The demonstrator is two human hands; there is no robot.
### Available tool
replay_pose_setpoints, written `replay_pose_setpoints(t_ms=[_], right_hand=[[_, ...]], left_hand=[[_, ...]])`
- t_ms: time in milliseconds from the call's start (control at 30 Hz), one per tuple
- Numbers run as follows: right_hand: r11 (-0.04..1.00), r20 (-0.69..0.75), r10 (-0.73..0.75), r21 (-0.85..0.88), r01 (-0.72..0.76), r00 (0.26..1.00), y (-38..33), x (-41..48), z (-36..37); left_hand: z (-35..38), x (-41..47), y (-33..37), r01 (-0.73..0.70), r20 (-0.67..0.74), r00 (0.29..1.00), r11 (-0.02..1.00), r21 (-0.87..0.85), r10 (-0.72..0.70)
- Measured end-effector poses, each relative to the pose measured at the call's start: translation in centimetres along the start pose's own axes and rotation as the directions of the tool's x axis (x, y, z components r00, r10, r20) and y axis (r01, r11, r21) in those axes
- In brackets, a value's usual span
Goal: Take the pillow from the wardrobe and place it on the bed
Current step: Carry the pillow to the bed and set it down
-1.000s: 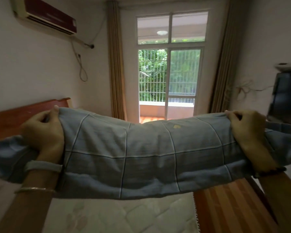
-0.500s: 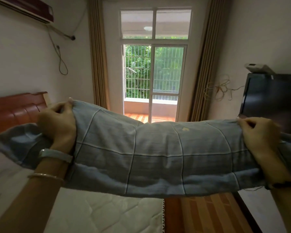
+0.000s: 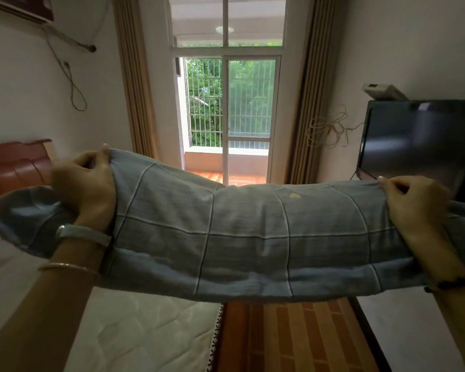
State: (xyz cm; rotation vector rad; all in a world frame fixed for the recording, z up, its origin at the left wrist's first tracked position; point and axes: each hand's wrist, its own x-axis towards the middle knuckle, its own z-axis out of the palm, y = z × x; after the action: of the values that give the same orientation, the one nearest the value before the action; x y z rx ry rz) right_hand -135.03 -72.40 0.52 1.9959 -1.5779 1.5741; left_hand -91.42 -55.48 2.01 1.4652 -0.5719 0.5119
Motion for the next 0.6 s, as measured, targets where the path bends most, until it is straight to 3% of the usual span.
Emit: replay_pose_setpoints(t_ms=[233,600], right_hand=[[0.997,-0.021,0.018,-0.069,-0.019,1.0,7.1,3.3,1.7],[1.0,-0.03,0.013,0.005,-0.013,0.999,13.7,13.6,14.4]], left_hand=[[8.3,-2.6,0.8,0.034,0.072,0.997,0.999,-0.03,-0.031],[24.7,-1.8,-0.6,0.078,0.132,0.989,0.994,-0.074,-0.068]])
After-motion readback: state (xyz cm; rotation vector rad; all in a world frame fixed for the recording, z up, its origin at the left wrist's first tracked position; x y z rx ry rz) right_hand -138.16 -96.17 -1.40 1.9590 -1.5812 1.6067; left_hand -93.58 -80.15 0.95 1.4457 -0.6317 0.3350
